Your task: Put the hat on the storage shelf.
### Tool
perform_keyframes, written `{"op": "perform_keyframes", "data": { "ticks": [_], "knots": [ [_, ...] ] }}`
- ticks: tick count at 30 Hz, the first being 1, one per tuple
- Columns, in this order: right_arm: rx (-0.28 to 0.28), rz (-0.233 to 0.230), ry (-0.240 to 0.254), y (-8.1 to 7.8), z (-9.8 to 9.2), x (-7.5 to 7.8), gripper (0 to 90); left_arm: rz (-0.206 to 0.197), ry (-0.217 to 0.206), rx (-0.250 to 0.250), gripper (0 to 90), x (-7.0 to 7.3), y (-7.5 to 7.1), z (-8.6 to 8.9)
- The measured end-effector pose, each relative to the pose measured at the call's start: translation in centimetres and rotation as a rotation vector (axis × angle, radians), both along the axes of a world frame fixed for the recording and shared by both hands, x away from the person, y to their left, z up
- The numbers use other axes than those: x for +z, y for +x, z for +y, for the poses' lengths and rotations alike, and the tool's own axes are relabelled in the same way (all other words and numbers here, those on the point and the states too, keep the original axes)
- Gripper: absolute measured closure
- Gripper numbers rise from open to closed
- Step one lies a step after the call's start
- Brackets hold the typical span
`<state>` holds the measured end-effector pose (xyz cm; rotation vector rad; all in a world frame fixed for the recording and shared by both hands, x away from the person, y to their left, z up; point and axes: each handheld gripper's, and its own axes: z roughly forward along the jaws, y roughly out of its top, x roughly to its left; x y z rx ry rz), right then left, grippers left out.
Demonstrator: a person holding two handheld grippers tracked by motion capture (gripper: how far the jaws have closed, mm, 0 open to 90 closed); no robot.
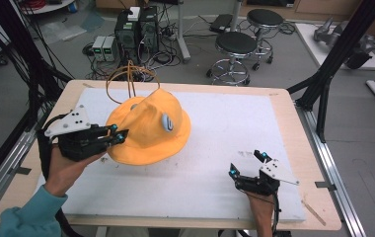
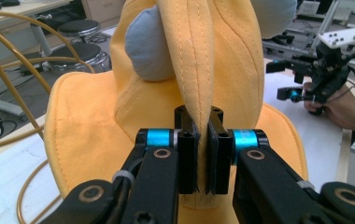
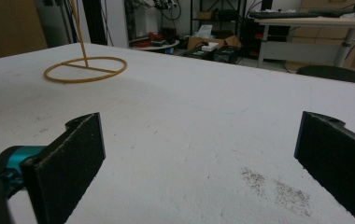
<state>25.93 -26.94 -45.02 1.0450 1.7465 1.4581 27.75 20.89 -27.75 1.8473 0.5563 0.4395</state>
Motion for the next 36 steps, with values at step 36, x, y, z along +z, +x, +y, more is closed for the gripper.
{"op": "perform_keyframes", "data": {
  "ticks": [36],
  "knots": [
    [0.001,-0.002,-0.005,0.0,0.0,0.0,0.6,-0.012,-0.054,0.099,84.9,5.1,4.6,2.8]
  ]
}}
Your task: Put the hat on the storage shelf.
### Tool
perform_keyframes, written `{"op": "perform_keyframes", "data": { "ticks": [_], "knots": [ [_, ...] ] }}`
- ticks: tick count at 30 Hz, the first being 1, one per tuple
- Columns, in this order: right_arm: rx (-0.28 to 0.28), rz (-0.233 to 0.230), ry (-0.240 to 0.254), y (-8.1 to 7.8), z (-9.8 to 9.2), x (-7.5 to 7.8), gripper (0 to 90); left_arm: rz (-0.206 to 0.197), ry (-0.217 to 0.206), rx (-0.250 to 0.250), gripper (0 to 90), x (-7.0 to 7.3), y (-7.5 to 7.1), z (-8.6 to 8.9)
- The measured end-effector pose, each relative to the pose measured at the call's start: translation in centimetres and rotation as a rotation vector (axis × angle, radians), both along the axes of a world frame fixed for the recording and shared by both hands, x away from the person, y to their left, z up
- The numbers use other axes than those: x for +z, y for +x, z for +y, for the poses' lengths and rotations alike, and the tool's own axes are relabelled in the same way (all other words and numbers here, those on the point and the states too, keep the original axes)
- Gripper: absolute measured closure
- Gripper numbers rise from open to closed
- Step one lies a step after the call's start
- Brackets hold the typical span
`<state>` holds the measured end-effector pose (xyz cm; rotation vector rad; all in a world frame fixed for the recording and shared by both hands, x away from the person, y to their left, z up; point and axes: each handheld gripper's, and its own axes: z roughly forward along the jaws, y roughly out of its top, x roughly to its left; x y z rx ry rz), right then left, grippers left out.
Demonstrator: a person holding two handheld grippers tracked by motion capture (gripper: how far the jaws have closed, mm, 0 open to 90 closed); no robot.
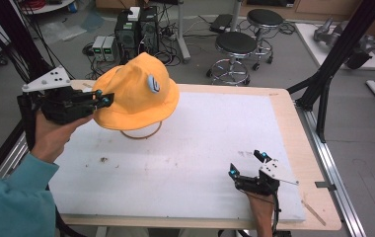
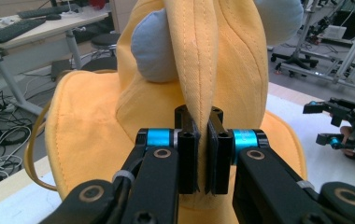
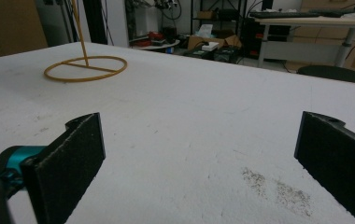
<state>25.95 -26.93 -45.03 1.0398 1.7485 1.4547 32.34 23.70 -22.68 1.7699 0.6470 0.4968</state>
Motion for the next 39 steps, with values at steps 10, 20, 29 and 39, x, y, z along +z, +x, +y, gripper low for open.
{"op": "perform_keyframes", "data": {
  "ticks": [10,20,29,39],
  "knots": [
    [-0.002,-0.006,-0.002,0.0,0.0,0.0,0.6,-0.009,-0.022,0.019,84.9,1.8,0.8,0.8],
    [-0.003,-0.001,-0.005,0.0,0.1,0.0,0.6,-0.046,-0.044,0.044,85.0,3.4,1.2,1.1],
    [-0.003,0.000,-0.004,0.0,0.1,0.0,0.6,-0.037,-0.041,0.074,85.0,3.4,1.8,1.7],
    [-0.002,0.002,-0.003,0.0,0.1,0.0,0.6,-0.032,-0.040,0.101,85.0,3.4,3.5,1.8]
  ]
}}
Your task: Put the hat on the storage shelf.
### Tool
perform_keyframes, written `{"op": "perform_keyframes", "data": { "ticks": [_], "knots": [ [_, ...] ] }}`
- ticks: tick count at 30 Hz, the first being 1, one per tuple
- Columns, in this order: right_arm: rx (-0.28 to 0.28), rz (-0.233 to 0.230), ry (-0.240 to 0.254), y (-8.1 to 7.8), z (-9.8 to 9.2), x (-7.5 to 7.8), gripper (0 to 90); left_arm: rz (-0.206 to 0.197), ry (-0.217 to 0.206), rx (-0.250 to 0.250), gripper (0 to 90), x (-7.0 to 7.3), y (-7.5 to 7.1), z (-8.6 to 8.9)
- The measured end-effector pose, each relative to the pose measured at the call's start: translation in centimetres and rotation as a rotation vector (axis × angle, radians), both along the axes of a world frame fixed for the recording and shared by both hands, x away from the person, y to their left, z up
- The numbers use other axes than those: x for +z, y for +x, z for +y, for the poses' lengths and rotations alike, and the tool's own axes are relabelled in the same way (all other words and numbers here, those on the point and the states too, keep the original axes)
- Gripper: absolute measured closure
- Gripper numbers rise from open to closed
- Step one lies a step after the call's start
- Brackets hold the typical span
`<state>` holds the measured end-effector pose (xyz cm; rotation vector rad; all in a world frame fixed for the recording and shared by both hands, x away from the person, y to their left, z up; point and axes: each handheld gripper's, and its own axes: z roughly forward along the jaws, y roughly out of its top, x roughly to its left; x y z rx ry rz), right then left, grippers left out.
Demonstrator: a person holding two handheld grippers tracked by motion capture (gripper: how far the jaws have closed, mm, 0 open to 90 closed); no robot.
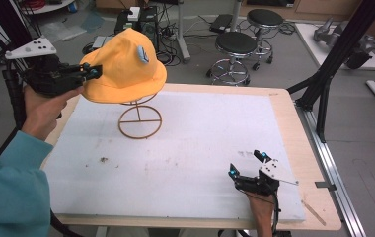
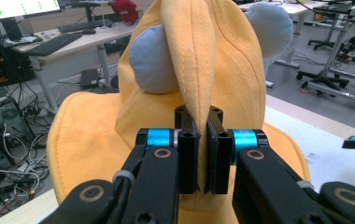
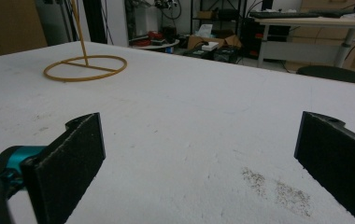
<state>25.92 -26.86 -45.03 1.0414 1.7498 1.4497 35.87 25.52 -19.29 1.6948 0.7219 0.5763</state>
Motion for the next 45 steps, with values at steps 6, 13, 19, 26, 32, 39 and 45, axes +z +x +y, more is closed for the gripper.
{"op": "perform_keyframes", "data": {
  "ticks": [6,13,19,26,32,39,45],
  "knots": [
    [0.001,-0.003,-0.005,0.0,0.0,0.0,0.6,0.019,0.013,0.014,85.0,-0.8,1.8,-0.3],
    [0.003,-0.006,-0.014,0.0,0.1,0.0,0.6,0.046,0.020,0.028,85.0,-1.6,3.5,-0.5],
    [0.002,-0.007,-0.016,0.0,0.1,0.0,0.6,0.067,0.029,0.032,84.9,-2.3,4.4,-0.8],
    [0.002,-0.007,-0.016,0.0,0.1,0.0,0.6,0.095,0.033,0.031,84.9,-3.5,4.8,-0.7],
    [0.001,-0.007,-0.016,0.0,0.1,0.0,0.6,0.112,0.015,0.019,83.9,-4.3,5.0,-0.2],
    [0.003,-0.006,-0.016,0.0,0.1,0.0,0.6,0.097,0.030,0.010,38.3,-4.7,5.1,-0.3],
    [0.002,-0.005,-0.017,0.0,0.1,0.0,0.6,0.084,0.008,0.010,6.7,-5.2,4.4,0.0]
  ]
}}
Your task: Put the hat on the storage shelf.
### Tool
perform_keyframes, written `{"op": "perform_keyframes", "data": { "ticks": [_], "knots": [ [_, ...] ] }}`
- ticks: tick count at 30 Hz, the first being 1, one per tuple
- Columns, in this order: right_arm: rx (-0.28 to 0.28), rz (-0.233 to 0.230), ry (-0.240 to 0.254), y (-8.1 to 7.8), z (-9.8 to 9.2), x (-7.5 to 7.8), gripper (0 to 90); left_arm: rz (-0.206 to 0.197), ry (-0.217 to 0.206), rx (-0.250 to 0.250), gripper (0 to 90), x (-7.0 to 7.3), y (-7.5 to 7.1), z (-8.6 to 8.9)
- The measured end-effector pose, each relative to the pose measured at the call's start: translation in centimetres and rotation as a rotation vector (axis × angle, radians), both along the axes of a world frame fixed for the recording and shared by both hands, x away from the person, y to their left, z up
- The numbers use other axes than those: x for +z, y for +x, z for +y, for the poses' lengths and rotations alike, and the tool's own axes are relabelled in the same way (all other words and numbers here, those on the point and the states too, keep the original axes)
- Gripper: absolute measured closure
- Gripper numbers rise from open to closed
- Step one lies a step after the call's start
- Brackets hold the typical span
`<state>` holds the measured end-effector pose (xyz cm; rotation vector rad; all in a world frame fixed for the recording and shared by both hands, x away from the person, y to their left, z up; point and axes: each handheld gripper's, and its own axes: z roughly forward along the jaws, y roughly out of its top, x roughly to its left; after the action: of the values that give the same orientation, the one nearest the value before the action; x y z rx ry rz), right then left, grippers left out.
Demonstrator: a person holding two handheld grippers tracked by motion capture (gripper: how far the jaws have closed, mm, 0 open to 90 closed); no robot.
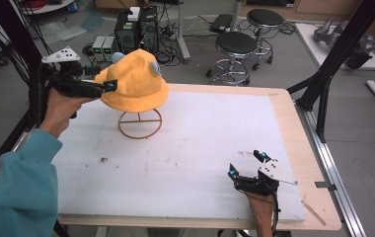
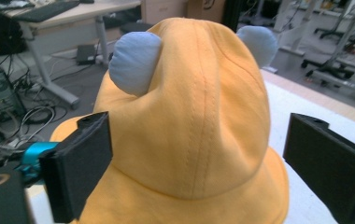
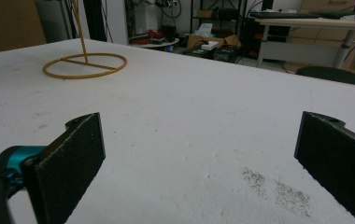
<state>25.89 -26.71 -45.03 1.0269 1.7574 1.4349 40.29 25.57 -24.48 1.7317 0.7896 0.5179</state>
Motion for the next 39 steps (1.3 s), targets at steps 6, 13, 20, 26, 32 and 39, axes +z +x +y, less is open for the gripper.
{"op": "perform_keyframes", "data": {
  "ticks": [6,13,20,26,32,39],
  "knots": [
    [0.003,0.001,-0.001,0.0,0.0,0.0,0.6,-0.046,-0.030,-0.004,5.9,-1.2,-2.0,1.7],
    [-0.010,-0.002,0.000,0.0,0.0,0.0,0.6,-0.077,0.010,-0.005,6.0,-3.3,-5.3,3.4],
    [-0.012,0.004,0.009,0.0,-0.1,0.0,0.6,-0.108,0.010,-0.015,6.0,-7.0,-9.0,5.1],
    [-0.015,0.004,0.008,0.1,0.0,0.0,0.6,-0.099,-0.003,-0.006,6.0,-11.2,-11.0,6.3],
    [-0.013,0.009,0.009,0.1,-0.1,0.0,0.6,-0.102,-0.014,-0.009,6.0,-15.0,-12.0,6.2],
    [-0.011,0.006,0.010,0.0,-0.1,0.0,0.6,-0.124,-0.031,0.010,6.0,-18.5,-12.9,5.7]
  ]
}}
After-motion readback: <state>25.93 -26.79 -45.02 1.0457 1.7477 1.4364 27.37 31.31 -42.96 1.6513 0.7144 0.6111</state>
